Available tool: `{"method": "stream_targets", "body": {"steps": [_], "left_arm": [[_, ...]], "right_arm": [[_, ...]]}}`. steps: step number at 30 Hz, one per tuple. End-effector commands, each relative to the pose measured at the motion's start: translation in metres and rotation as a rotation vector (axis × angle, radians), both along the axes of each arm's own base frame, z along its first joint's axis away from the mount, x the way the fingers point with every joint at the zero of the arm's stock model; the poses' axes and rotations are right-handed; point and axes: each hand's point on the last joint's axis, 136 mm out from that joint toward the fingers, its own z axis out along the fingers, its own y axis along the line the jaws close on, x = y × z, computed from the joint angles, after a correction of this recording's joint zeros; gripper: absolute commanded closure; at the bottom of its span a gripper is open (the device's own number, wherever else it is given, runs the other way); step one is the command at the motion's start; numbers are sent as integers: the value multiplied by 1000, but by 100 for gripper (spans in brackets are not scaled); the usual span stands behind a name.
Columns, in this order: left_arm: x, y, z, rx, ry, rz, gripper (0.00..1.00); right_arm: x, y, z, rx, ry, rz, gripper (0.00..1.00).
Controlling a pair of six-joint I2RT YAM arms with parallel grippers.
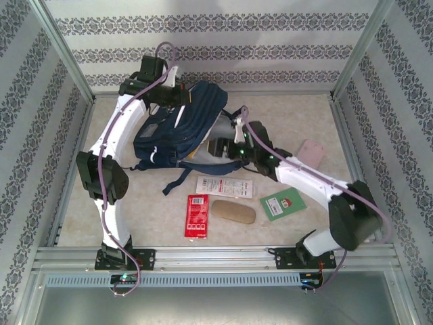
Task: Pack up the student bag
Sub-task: Close the student bag at the top-center of the table.
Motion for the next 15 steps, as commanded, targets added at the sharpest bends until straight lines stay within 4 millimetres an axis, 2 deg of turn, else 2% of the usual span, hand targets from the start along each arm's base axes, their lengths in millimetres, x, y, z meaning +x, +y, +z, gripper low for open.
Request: {"method": "stream_targets", "body": {"steps": [1,3,5,7,12,15], "left_arm": [[21,0,9,-74,-61,38,98],[19,-4,-1,-80,-36,37,93],[14,-8,0,-101,-28,36,76],[4,-12,6,-112,-34,36,64],[-36,-2,11,-133,-32,106,50],[-71,7,-6,-120,0,147,46]], "right_arm": [[-28,-17,-27,-109,45,30,18],[-43,-15,-35,-126,85,83,19],[-63,-9,-42,-139,137,148,20],[-82,2,-44,-121,187,214,23],[-129,21,-56,-221,255,336,24],[-151,17,-72,-354,252,397,24]]}}
